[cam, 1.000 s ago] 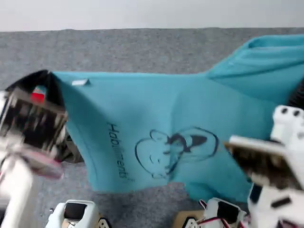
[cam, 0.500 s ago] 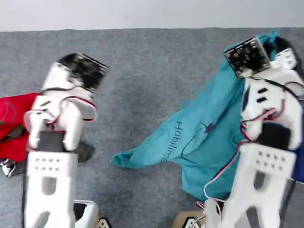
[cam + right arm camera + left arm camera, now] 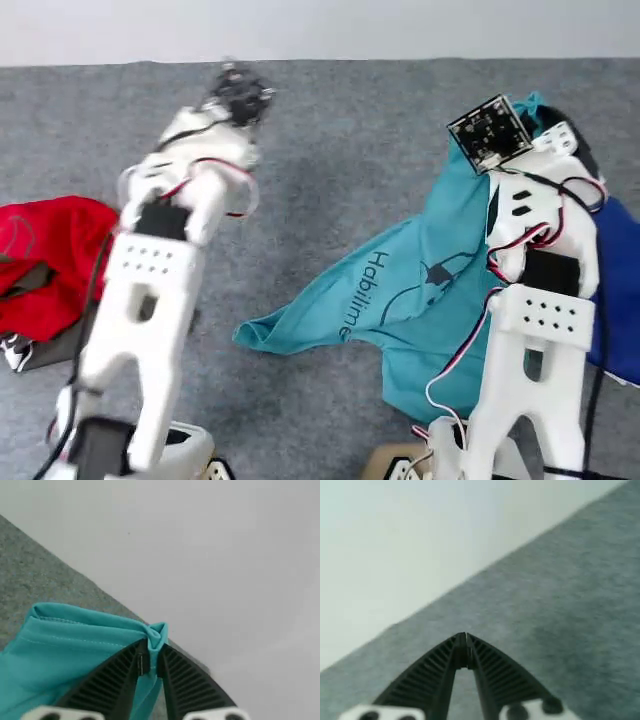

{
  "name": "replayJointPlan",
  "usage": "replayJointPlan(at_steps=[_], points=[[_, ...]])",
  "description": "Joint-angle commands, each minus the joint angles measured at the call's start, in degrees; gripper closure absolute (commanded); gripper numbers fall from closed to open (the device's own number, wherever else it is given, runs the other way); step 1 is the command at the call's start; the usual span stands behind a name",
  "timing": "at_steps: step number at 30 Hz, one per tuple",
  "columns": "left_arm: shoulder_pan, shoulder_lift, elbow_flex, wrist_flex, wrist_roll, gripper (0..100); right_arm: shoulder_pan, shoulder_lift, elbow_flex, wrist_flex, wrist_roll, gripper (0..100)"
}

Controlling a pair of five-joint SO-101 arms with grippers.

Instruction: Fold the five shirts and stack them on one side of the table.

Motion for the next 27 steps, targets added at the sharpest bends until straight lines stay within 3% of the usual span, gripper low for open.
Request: replayJointPlan(at_steps=[1,6,19,27], points=[[5.6,7.6,-10.9,8.2,2.3,99,1.6,-0.5,-0.2,-1.3,0.8,98.8],[10.2,19.5,-23.5,17.7,3.6,99,5.3,-0.6,-0.2,3.4,0.8,98.8],[15.9,48.1,-58.3,29.3,5.6,99,23.2,-6.9,-0.1,18.0,1.4,98.8],[21.2,66.7,-83.2,36.4,5.6,95,27.7,-8.0,-0.1,23.3,4.7,98.8]])
